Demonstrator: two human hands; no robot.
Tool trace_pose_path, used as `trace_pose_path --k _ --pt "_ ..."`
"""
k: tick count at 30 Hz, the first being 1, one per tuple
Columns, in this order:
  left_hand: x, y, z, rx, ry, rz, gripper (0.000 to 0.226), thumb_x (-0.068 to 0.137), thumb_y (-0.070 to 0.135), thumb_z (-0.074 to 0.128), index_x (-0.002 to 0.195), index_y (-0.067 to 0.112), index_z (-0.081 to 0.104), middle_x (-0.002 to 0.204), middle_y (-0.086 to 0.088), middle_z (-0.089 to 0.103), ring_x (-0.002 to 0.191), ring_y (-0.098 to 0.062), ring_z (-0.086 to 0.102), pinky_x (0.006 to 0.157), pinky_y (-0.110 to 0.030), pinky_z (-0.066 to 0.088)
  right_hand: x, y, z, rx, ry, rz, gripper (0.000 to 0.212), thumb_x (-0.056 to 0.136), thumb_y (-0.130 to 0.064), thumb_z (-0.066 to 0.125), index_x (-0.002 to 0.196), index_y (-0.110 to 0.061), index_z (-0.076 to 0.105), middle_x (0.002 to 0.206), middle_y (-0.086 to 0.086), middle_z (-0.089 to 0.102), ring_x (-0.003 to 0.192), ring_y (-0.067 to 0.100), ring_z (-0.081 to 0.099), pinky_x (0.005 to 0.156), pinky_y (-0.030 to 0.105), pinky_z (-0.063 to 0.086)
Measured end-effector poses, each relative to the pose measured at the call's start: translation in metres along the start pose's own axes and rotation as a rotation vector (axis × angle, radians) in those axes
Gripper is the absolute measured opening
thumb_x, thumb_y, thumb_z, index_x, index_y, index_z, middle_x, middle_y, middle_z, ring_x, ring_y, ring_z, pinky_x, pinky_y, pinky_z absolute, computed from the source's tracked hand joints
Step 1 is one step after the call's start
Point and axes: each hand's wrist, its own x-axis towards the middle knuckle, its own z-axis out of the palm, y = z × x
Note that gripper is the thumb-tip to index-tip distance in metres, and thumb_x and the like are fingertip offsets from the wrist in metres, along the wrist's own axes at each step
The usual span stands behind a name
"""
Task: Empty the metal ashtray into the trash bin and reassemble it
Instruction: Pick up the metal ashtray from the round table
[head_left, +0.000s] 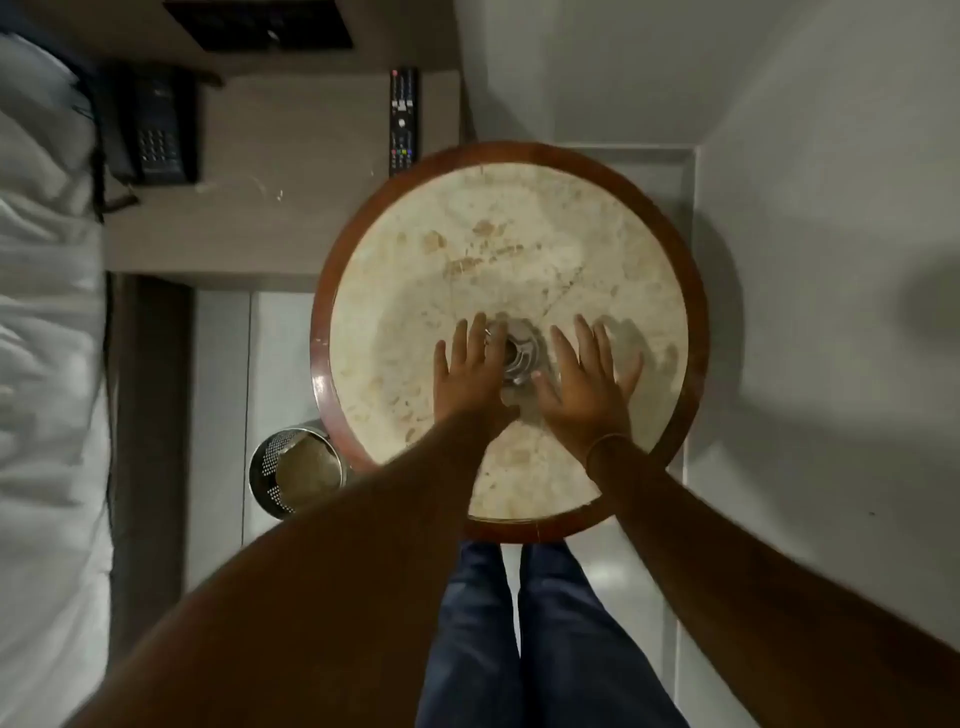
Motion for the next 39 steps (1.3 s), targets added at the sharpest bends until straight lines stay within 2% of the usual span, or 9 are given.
trace_pose_path --k 7,11,15,19,21,27,30,34,39 --pt "0.035 0.008 0.023 0.008 0.127 0.005 0.109 0.094 0.054 0.073 0.172 0.023 0.003 0.182 -0.009 -0.003 0.168 -0.033 -0.009 0.135 -0.057 0.001 -0.006 0.005 0.019 -0.017 0.069 0.030 0.061 0.107 -0.047 0.051 0.160 -0.018 0.055 0.176 0.016 0.040 0.167 0.034 0.026 0.128 0.071 0.006" --pt "0.038 0.002 0.027 -0.046 0.174 0.029 0.108 0.084 0.053 0.084 0.168 0.020 0.024 0.173 -0.008 0.029 0.160 -0.034 0.024 0.128 -0.052 0.030 -0.012 0.009 0.025 0.060 0.078 0.116 0.055 0.108 -0.047 0.052 0.155 -0.020 0.059 0.172 0.013 0.045 0.166 0.033 0.027 0.126 0.074 0.006" --pt "0.035 -0.004 0.033 -0.091 0.209 0.009 0.106 0.076 0.048 0.089 0.163 0.018 0.035 0.163 -0.011 0.039 0.147 -0.035 0.036 0.116 -0.049 0.046 -0.014 0.009 0.028 0.159 0.115 0.251 0.045 0.106 -0.035 0.061 0.149 -0.023 0.063 0.167 0.005 0.051 0.161 0.029 0.032 0.127 0.069 0.008" --pt "0.014 0.002 0.032 -0.217 0.218 -0.025 0.110 0.074 0.044 0.089 0.165 0.021 0.033 0.163 -0.010 0.039 0.148 -0.035 0.035 0.114 -0.048 0.049 -0.007 0.006 0.018 0.514 0.122 0.335 0.037 0.112 -0.030 0.057 0.141 -0.012 0.070 0.144 0.012 0.069 0.142 0.034 0.057 0.117 0.047 0.044" --pt "-0.004 0.008 0.030 -0.302 0.243 0.005 0.111 0.072 0.045 0.090 0.164 0.021 0.035 0.162 -0.011 0.040 0.148 -0.035 0.036 0.112 -0.049 0.051 -0.001 -0.002 0.008 0.825 0.034 0.445 0.040 0.115 -0.038 0.050 0.140 -0.015 0.071 0.133 0.004 0.072 0.135 0.030 0.064 0.113 0.039 0.049" --pt "-0.068 -0.011 0.027 -0.345 0.359 0.061 0.104 0.070 0.051 0.088 0.158 0.019 0.044 0.155 -0.010 0.049 0.140 -0.031 0.047 0.100 -0.045 0.058 -0.005 -0.032 0.012 1.337 -0.560 0.538 0.075 0.104 -0.078 0.040 0.135 -0.022 0.079 0.134 0.008 0.082 0.125 0.024 0.077 0.106 0.043 0.061" --pt "-0.096 -0.030 0.029 -0.366 0.360 0.020 0.102 0.077 0.051 0.087 0.161 0.020 0.040 0.160 -0.007 0.044 0.145 -0.028 0.043 0.105 -0.045 0.057 -0.016 -0.045 0.023 1.418 -0.730 0.525 0.071 0.102 -0.076 0.050 0.128 -0.020 0.084 0.135 0.011 0.081 0.123 0.025 0.078 0.088 0.035 0.067" --pt "-0.132 -0.055 0.039 -0.519 0.382 -0.039 0.102 0.081 0.049 0.086 0.166 0.023 0.034 0.165 -0.004 0.038 0.150 -0.026 0.038 0.105 -0.044 0.057 -0.027 -0.062 0.047 1.474 -0.881 0.551 0.080 0.097 -0.077 0.059 0.144 -0.014 0.072 0.146 0.016 0.074 0.134 0.030 0.071 0.100 0.042 0.064" --pt "-0.169 -0.083 0.055 -0.599 0.447 -0.143 0.106 0.080 0.053 0.088 0.166 0.029 0.029 0.165 -0.003 0.037 0.150 -0.023 0.040 0.105 -0.042 0.059 -0.040 -0.103 0.085 1.432 -1.044 0.597 0.077 0.093 -0.066 0.076 0.145 -0.010 0.071 0.129 0.014 0.081 0.118 0.028 0.079 0.094 0.041 0.066"
